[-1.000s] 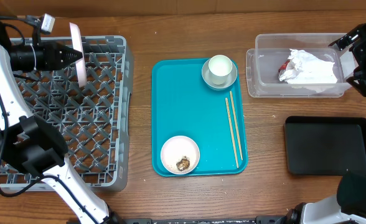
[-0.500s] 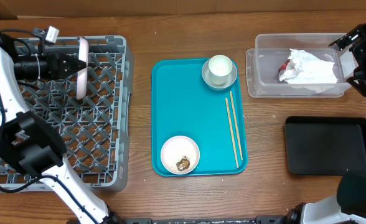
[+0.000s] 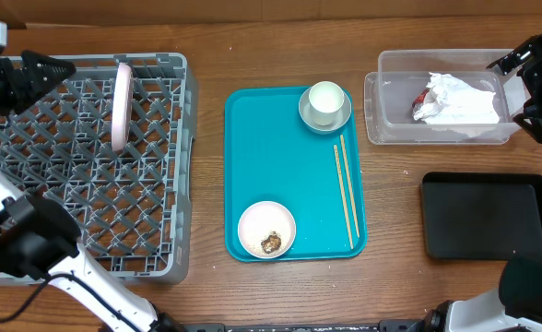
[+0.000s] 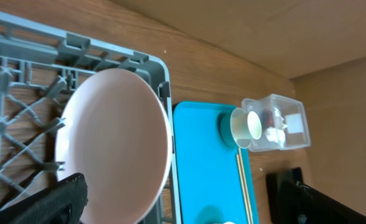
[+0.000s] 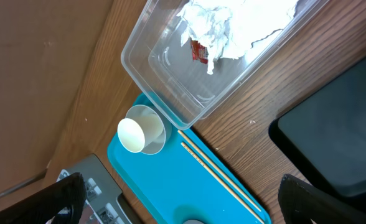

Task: Sort waste into correct bins and load items into the dishwasher
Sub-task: 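Lower the plate upright into the rack slots and release, then withdraw the left gripper from the rack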

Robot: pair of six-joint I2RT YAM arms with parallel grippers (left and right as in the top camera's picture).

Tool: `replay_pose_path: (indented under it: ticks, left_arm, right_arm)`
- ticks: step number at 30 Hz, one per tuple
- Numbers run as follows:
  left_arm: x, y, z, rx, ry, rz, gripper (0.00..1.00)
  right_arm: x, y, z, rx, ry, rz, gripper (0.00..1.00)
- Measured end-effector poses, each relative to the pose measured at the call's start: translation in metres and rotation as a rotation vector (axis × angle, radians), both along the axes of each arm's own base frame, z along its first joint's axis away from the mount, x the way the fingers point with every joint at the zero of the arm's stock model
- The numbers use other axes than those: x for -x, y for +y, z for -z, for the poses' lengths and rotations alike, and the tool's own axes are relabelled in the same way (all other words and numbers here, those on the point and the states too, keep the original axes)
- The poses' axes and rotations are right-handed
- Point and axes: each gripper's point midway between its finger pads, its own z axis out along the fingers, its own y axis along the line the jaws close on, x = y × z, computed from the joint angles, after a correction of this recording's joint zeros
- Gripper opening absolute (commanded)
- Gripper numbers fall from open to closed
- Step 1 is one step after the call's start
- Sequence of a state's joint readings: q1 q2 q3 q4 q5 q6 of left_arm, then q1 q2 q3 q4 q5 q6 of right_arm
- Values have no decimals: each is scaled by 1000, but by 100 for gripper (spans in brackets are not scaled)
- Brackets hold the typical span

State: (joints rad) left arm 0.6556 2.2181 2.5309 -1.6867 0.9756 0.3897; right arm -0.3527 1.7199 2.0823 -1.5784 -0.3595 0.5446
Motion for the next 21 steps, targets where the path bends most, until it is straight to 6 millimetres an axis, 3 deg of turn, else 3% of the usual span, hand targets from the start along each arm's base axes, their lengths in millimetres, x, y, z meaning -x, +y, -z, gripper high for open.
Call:
replay_pose_path:
  ticks: [5, 9, 12, 13, 14, 16, 19, 21]
  left_arm:
    - [19, -30, -52, -86, -72, 5, 100]
    - [43, -85, -108, -162, -182, 67, 100]
    - [64, -142, -141, -183, -267, 166, 100]
    - [69, -160, -147, -181, -282, 204, 100]
    - [76, -191, -152, -173, -301, 282, 100]
    - [82, -226, -151, -160, -299, 375, 100]
    - [87, -271, -138, -171, -268, 497, 100]
    - [87, -287, -125, -224, -228, 523, 100]
  right_arm:
    - [0, 0, 0, 0, 0, 1, 100]
    - [0, 0, 0, 0, 0, 0, 100]
    - [0, 0, 0, 0, 0, 0, 100]
    - [0, 0, 0, -1, 0, 0, 100]
    - [0, 0, 0, 0, 0, 0, 100]
    - [0, 0, 0, 0, 0, 0, 100]
    - [0, 0, 0, -1, 1, 1, 100]
    - [0, 0, 0, 0, 0, 0, 100]
